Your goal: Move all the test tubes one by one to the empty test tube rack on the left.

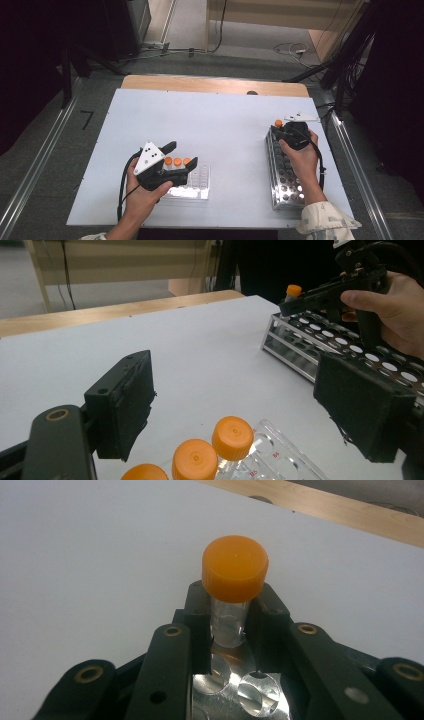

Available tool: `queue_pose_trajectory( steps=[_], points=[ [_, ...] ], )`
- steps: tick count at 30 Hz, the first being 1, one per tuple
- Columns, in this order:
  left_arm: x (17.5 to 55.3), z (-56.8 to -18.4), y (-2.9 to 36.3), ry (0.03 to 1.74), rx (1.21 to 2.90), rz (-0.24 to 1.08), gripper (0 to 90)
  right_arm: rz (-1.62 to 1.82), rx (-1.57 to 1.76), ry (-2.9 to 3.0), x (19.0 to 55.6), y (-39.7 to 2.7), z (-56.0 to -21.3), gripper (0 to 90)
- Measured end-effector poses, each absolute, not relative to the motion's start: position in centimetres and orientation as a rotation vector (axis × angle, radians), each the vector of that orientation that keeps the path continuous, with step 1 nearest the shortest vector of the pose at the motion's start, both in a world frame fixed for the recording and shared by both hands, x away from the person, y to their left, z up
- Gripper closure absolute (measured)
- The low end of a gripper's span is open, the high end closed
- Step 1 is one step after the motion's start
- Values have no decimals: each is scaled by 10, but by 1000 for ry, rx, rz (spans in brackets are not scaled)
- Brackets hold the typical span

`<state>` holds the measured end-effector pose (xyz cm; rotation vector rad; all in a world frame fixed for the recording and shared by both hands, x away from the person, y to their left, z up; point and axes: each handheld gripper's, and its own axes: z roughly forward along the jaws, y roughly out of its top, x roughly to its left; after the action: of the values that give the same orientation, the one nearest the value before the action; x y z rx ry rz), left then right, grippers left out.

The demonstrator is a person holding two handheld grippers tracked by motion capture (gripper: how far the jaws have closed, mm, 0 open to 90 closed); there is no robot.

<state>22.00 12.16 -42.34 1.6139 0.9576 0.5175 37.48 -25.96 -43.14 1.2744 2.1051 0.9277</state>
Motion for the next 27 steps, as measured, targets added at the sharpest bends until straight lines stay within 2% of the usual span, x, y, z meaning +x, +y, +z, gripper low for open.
queue_pose_trajectory(
  steps=[27],
  points=[
    [220,-423,123,971,1610,521,178,996,1281,2048,369,-265,-423,714]
  ],
)
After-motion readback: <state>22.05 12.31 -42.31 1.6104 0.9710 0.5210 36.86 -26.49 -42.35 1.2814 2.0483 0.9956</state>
